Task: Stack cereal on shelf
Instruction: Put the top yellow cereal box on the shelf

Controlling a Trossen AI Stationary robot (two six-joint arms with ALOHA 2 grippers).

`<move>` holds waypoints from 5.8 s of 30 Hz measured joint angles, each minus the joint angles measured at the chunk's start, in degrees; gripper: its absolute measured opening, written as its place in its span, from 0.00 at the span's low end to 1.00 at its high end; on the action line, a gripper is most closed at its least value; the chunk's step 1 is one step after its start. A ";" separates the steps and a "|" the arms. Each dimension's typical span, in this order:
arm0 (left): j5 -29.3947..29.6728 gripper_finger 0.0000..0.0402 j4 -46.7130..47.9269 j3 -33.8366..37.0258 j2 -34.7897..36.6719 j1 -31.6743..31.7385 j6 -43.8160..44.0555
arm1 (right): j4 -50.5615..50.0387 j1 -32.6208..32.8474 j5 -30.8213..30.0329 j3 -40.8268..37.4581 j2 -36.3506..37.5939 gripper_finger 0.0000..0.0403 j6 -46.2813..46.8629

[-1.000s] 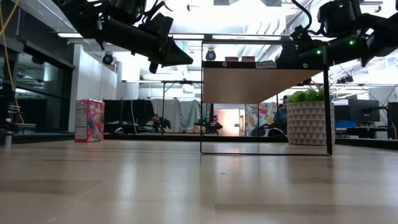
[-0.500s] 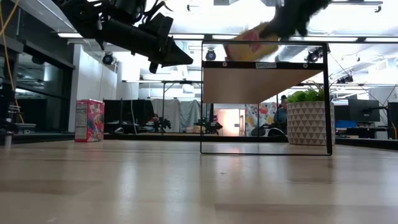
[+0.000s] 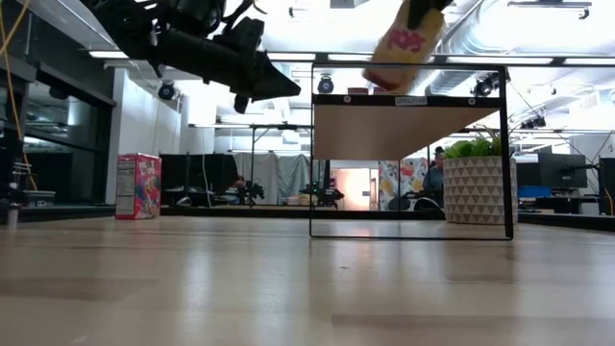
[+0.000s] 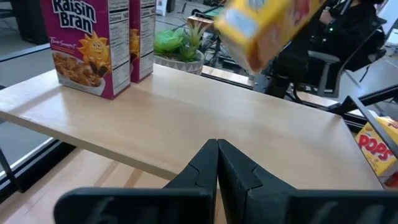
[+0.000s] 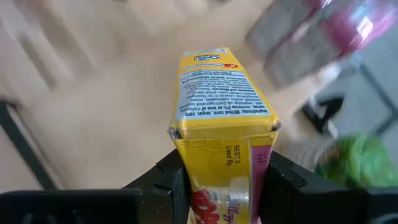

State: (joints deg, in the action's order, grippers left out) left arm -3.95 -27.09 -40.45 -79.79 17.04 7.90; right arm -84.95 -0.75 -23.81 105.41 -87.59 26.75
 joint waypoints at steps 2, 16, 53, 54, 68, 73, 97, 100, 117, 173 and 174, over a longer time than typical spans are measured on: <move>-0.04 0.00 -0.15 0.00 0.00 0.00 0.02 | -5.43 0.02 2.11 4.31 -3.75 0.32 1.38; -0.08 0.00 -0.69 0.00 0.00 -0.28 0.04 | -5.07 -7.75 6.57 10.42 -11.91 0.32 4.06; -1.07 0.00 1.62 0.00 0.00 -0.33 0.96 | -4.13 -24.48 21.48 4.03 -11.44 0.32 6.75; -1.07 0.00 1.60 0.00 0.00 -0.33 0.96 | -4.23 -24.44 21.56 3.14 -11.44 0.32 6.65; -1.06 0.00 -0.17 0.00 0.00 -0.33 0.94 | -4.76 -23.23 19.53 6.20 -11.97 0.33 2.83; -1.04 0.00 -0.15 0.00 0.00 -0.33 0.94 | -5.09 -23.23 20.20 6.16 -11.96 0.41 2.79; -1.04 0.00 0.26 0.00 0.00 -0.31 0.94 | -5.08 -24.44 26.25 6.16 -11.85 0.67 -5.29; -2.43 0.00 0.80 0.00 0.00 -0.28 0.94 | -5.07 -24.44 27.86 6.16 -11.72 0.67 -6.96; -4.46 0.00 1.28 0.00 0.00 -0.42 -0.40 | -5.07 -22.63 19.61 6.18 -3.68 0.67 -9.27; 10.57 0.00 6.94 -32.24 -28.39 1.07 -16.05 | 98.07 -5.11 -15.20 -84.48 44.70 0.00 -19.18; 10.61 0.00 6.92 -32.25 -28.39 1.06 -16.05 | 99.11 -5.96 -15.16 -84.48 43.42 0.00 -17.95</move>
State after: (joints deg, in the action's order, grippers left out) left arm 6.66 -20.18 -72.70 -108.18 18.10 -8.15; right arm 14.16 -6.72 -38.97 20.93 -44.17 8.80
